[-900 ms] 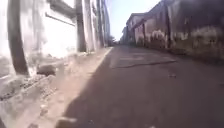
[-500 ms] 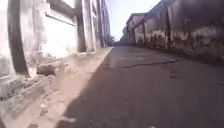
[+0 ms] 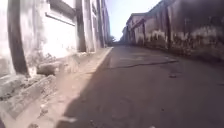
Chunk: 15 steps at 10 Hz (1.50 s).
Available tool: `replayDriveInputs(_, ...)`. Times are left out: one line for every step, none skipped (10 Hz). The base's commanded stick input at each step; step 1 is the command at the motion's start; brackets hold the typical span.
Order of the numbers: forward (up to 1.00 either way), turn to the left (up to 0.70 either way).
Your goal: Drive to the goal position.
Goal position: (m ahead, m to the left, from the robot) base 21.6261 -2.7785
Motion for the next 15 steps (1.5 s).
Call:
replayDriveInputs(0.44, 0.0)
replayDriveInputs(0.0, 0.0)
replayDriveInputs(0.0, 0.0)
replayDriveInputs(0.7, 0.0)
replayDriveInputs(0.7, 0.0)
replayDriveInputs(0.7, 0.0)
replayDriveInputs(0.7, 0.0)
replayDriveInputs(0.7, 0.0)
replayDriveInputs(0.7, 0.0)
replayDriveInputs(0.7, 0.0)
replayDriveInputs(0.72, 0.0)
replayDriveInputs(0.74, 0.0)
replayDriveInputs(0.76, 0.0)
replayDriveInputs(0.77, 0.0)
replayDriveInputs(0.79, 0.0)
